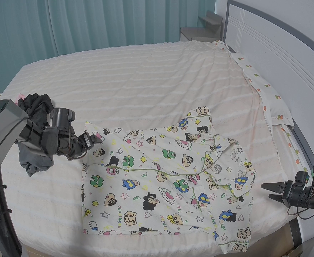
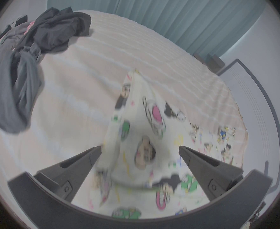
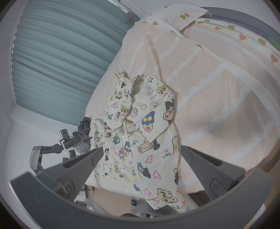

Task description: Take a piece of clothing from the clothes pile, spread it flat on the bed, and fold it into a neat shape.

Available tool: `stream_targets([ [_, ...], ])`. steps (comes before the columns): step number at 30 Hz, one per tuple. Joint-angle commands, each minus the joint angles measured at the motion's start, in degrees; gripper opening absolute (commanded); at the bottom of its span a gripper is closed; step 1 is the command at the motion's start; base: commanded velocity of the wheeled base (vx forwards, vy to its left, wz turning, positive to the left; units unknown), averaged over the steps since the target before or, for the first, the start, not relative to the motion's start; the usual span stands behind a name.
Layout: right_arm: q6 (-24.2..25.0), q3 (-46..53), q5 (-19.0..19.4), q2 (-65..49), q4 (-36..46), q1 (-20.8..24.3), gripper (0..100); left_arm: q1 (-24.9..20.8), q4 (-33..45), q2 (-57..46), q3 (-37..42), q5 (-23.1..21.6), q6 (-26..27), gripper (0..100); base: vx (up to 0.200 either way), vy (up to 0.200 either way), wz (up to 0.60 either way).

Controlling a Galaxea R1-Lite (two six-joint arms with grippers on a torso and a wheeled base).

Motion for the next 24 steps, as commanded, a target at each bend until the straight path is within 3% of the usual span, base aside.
stream_targets([
  [1,0.07,0.11,0.09,-0.15,-0.02,-0.06,100,-8.53,-15.04,-16.55,29.40,-2.04,-0.45,100,-0.200,0.000,0.00],
  [2,0.07,0.11,0.09,-0.33,-0.02,-0.06,100,-10.28,-17.23,-19.19,34.50,-2.04,-0.54,100,-0.200,0.000,0.00],
  [6,0.07,0.46,0.09,-0.50,-0.02,0.03,100,-12.92,-21.19,-23.23,41.97,-1.77,-2.30,100,-0.050,0.000,0.00],
  [13,-0.02,0.81,0.09,-0.59,-0.02,0.03,100,-13.01,-26.37,-25.69,51.46,-1.69,-4.49,100,0.000,0.000,0.00],
  [24,-0.02,0.81,0.09,-0.50,-0.02,0.03,100,-13.10,-33.85,-21.91,60.08,0.69,-4.32,100,0.000,0.000,0.00],
])
